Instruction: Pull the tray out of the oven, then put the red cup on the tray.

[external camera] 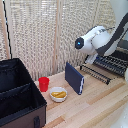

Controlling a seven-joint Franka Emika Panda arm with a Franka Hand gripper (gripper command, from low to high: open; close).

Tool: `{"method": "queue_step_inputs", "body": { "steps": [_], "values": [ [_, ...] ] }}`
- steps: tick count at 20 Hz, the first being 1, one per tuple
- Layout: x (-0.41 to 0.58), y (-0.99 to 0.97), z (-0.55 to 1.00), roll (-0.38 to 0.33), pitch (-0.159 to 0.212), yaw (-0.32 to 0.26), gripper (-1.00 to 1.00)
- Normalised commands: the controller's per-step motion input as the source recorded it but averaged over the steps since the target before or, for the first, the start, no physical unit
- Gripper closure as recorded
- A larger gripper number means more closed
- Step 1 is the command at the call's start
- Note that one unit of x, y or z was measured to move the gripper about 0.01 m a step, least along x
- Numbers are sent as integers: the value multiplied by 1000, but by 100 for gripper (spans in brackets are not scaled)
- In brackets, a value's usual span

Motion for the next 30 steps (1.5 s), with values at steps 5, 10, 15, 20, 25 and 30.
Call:
{"method": "queue_step_inputs", "body": {
  "steps": [5, 10, 15, 20, 25, 30],
  "values": [
    [461, -503, -42, -123, 0, 3, -100],
    [378, -487, -78, -50, 0, -98, -100],
    [116, -506, -166, 32, 0, -149, -100],
    [38, -507, -56, 82, 0, -112, -100],
    [39, -425, 0, 198, 1, -113, -100],
    [2, -346, 20, 277, 0, -102, -100]
  ]
}}
